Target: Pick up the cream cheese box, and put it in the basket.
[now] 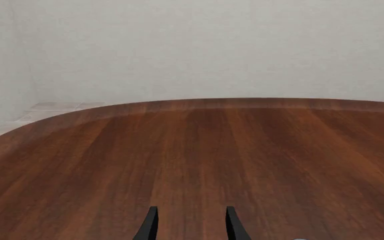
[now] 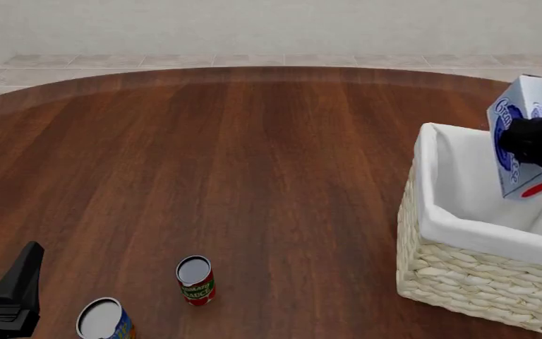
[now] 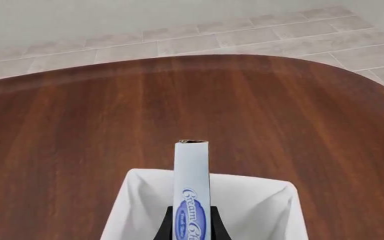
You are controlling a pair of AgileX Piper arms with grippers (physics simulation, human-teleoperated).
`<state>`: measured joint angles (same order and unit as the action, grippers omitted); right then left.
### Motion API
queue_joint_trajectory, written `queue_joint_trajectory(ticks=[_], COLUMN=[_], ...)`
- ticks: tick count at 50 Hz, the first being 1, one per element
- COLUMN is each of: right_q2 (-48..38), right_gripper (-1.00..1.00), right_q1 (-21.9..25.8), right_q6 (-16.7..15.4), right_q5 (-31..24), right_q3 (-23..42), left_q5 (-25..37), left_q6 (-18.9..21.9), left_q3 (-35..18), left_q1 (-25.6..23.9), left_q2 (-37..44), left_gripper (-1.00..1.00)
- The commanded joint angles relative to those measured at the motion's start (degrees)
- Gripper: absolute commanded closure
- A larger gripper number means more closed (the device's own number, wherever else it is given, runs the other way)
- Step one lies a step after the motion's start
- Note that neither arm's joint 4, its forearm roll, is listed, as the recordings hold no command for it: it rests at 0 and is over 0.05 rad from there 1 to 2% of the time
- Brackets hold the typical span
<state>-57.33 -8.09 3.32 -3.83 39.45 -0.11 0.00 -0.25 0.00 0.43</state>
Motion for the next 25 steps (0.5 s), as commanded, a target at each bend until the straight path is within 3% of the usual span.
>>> queue_joint_trajectory(ticks=[1,25], right_q2=[-1.27,-3.62], right_gripper=[1.0,1.0], right_q1=[-0.35,-0.34], right_q6=[0.66,0.99], right_q5=[1.24,3.9], right_q3=[0.67,-0.24], left_q5=[0.0,0.0], left_q6=[0.0,0.0], left_q3=[0.0,0.0], left_q1=[0.0,0.0], left_q2=[0.0,0.0], left_gripper=[-1.0,-1.0])
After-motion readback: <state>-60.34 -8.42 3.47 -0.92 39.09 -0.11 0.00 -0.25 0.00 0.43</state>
